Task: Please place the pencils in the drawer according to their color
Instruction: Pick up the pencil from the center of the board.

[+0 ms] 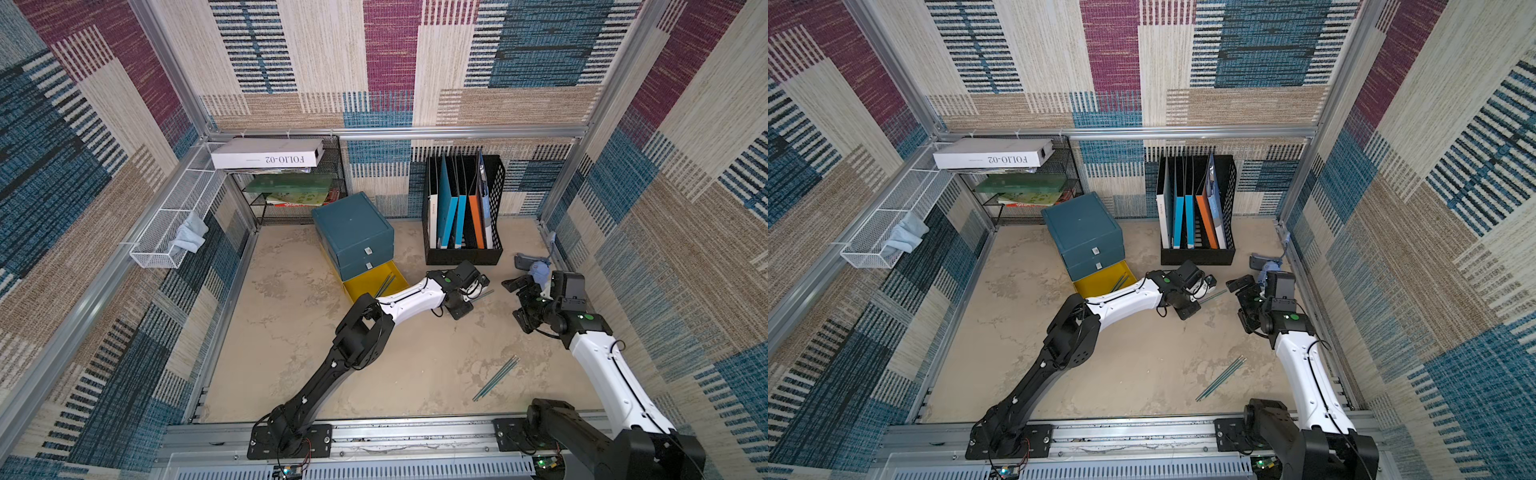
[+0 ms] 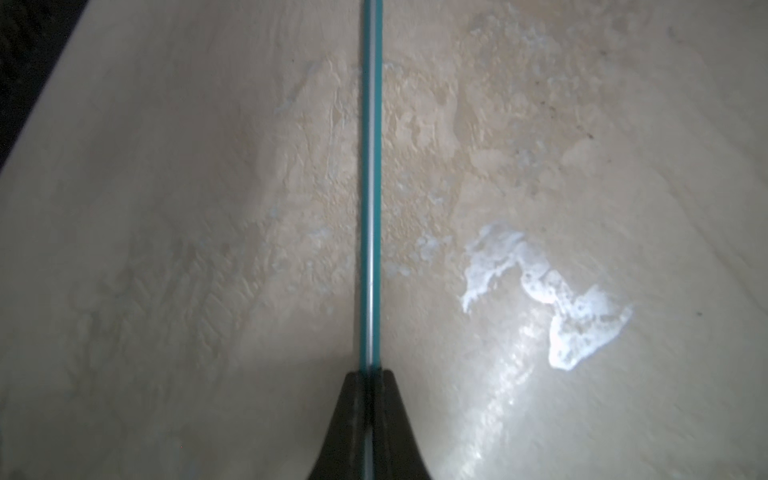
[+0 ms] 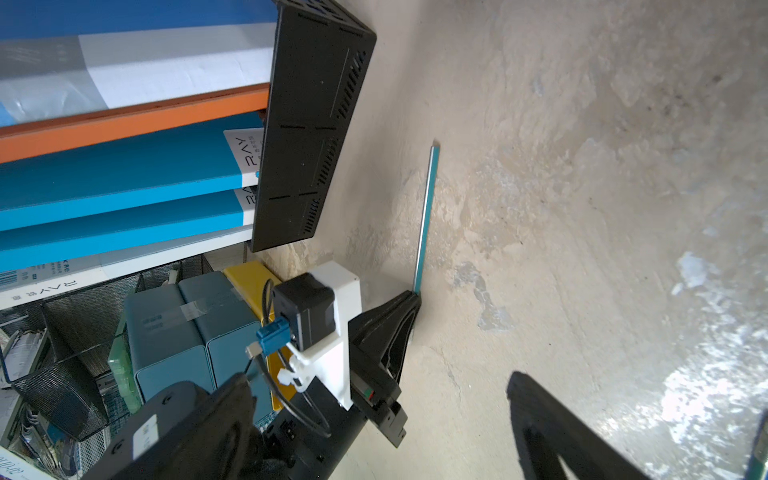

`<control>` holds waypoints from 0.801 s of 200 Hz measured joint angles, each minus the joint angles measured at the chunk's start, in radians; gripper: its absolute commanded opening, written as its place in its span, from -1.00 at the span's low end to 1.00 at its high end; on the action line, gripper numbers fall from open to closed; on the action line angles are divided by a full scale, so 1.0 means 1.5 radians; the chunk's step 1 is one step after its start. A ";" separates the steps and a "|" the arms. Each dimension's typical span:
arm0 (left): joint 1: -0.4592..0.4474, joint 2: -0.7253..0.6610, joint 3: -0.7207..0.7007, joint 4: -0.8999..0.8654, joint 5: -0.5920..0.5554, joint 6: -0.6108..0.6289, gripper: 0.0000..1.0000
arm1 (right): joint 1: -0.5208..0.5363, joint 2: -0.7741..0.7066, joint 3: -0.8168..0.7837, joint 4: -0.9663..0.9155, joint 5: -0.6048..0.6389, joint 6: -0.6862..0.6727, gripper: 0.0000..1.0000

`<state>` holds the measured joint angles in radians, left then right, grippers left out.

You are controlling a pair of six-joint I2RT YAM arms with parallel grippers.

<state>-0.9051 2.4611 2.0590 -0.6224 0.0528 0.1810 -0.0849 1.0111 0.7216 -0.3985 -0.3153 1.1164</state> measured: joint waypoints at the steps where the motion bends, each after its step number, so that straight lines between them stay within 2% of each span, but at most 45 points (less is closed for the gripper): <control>1: 0.000 -0.003 -0.004 0.001 0.000 -0.001 -1.00 | 0.000 0.000 0.000 0.000 0.000 0.000 0.98; 51: -0.001 -0.147 -0.204 -0.018 -0.001 -0.074 -1.00 | -0.001 -0.010 -0.003 0.001 -0.001 0.003 0.98; 83: -0.001 -0.245 -0.293 -0.015 -0.002 -0.124 -1.00 | -0.001 -0.021 -0.011 0.001 -0.002 0.008 0.98; 127: 0.015 -0.356 -0.362 -0.003 -0.041 -0.165 -1.00 | -0.001 -0.030 -0.022 0.001 -0.006 0.012 0.98; 160: 0.073 -0.415 -0.388 -0.003 -0.084 -0.171 -1.00 | -0.001 -0.031 -0.026 0.005 -0.013 0.015 0.98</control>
<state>-0.7956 1.8389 1.4773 -0.6262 -0.0734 -0.0750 -0.0860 0.9646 0.6830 -0.3908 -0.3347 1.1385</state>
